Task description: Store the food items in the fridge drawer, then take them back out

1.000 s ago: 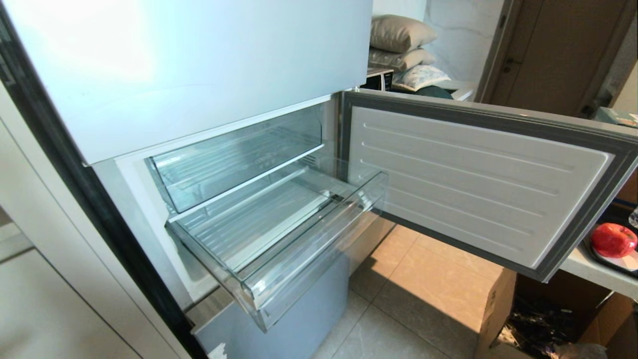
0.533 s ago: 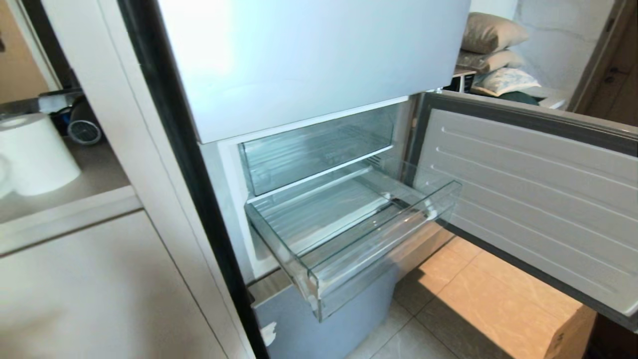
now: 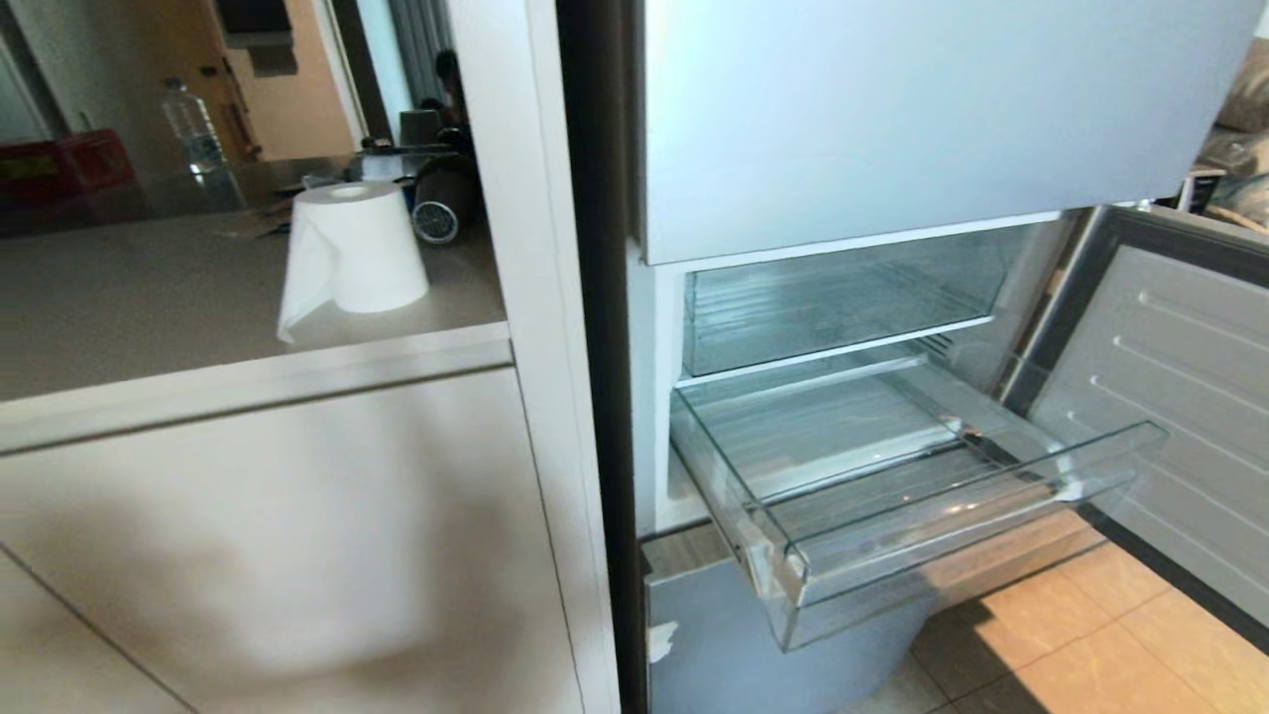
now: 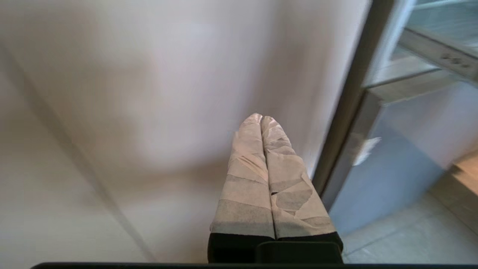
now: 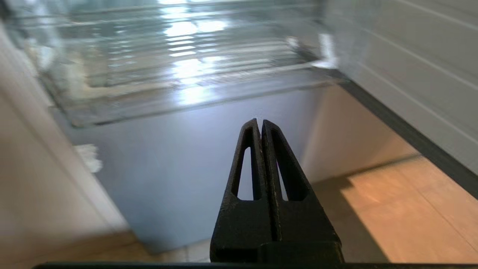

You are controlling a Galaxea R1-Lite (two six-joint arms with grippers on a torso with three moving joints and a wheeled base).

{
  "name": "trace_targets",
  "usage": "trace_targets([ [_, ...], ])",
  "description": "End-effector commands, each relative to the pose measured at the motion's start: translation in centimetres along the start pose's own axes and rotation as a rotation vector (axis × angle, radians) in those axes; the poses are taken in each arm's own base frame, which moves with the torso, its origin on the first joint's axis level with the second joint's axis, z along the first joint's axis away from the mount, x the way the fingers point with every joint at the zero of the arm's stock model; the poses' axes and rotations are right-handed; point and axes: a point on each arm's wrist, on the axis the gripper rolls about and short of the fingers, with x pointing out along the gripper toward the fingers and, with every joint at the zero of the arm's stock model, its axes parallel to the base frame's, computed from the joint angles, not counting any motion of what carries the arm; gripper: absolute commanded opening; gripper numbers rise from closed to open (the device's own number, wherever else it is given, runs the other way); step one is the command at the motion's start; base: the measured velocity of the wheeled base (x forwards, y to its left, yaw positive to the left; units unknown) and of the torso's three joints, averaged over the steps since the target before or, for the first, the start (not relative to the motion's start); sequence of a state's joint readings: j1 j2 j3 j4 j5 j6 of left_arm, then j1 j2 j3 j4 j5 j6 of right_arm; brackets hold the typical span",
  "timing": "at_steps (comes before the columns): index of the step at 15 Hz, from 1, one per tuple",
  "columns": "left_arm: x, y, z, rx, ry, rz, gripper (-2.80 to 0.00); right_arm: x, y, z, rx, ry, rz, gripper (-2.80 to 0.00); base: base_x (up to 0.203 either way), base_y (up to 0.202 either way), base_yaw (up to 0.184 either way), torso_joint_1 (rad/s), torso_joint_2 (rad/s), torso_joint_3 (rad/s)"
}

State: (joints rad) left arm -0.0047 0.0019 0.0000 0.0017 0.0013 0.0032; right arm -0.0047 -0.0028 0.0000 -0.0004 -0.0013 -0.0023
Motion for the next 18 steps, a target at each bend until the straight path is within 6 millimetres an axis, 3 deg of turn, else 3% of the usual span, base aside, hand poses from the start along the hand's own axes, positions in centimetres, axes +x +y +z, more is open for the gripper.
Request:
trace_targets([
  [1, 0.0, 0.0, 0.0, 0.0, 0.001, 0.0, -2.8, 0.0, 0.0, 0.0, 0.0, 0.003, 0.0, -2.8, 0.003, -0.006, 0.176, 0.0, 0.0, 0.002],
  [5, 0.0, 0.0, 0.0, 0.0, 0.001, 0.0, -2.8, 0.3, 0.0, 0.1, -0.002, 0.036, 0.0, -2.8, 0.001, -0.005, 0.103, 0.001, 0.0, 0.003],
  [10, 0.0, 0.0, 0.0, 0.0, 0.001, 0.0, -2.8, 3.3, 0.0, 0.5, -0.023, 0.4, 0.031, -2.8, 0.0, 0.0, 0.0, 0.0, 0.0, 0.0],
  [14, 0.0, 0.0, 0.0, 0.0, 0.001, 0.0, -2.8, 7.7, 0.4, 1.4, -0.07, 0.611, 0.1, -2.8, 0.0, 0.0, 0.0, 0.0, 0.0, 0.0],
  [18, 0.0, 0.0, 0.0, 0.0, 0.001, 0.0, -2.8, 13.6, 1.2, 1.7, -0.027, 0.773, 0.157, -2.8, 0.0, 0.0, 0.0, 0.0, 0.0, 0.0],
])
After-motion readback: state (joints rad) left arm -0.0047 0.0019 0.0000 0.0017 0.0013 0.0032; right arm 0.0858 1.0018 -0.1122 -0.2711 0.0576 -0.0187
